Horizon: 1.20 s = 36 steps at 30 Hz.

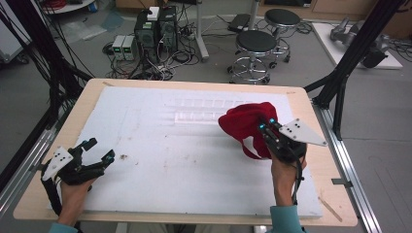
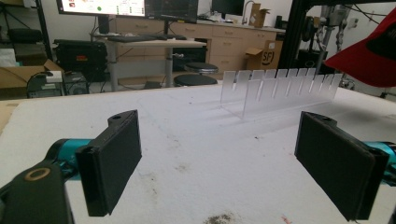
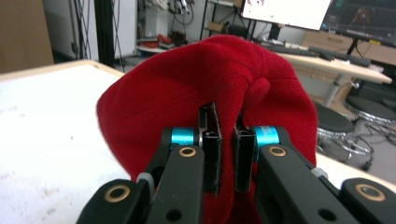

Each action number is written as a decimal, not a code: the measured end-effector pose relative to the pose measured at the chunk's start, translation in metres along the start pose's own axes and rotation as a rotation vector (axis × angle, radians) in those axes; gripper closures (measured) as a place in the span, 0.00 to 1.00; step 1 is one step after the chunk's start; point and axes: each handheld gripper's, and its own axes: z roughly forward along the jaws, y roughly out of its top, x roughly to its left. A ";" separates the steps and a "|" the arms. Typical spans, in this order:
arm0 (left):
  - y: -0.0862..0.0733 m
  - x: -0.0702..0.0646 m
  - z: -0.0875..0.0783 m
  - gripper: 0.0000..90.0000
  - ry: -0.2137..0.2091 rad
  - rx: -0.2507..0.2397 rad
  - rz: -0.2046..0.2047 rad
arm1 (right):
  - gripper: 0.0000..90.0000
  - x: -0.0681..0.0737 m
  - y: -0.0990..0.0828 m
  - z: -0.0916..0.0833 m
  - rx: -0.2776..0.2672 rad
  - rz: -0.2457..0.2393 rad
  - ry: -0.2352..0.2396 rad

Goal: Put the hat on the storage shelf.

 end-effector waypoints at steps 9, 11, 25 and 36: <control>0.010 -0.001 0.002 0.17 -0.021 0.018 0.001 | 0.95 0.007 0.022 0.001 -0.070 -0.034 0.066; 0.010 -0.001 0.002 0.17 -0.030 0.022 -0.004 | 0.95 0.008 0.025 0.001 -0.088 -0.035 0.094; 0.029 -0.009 0.004 0.17 -0.098 0.060 -0.005 | 0.95 0.024 0.032 0.016 -0.107 -0.081 0.345; 0.059 -0.022 0.014 0.17 -0.192 0.099 0.048 | 0.95 0.039 0.031 0.028 -0.117 -0.154 0.534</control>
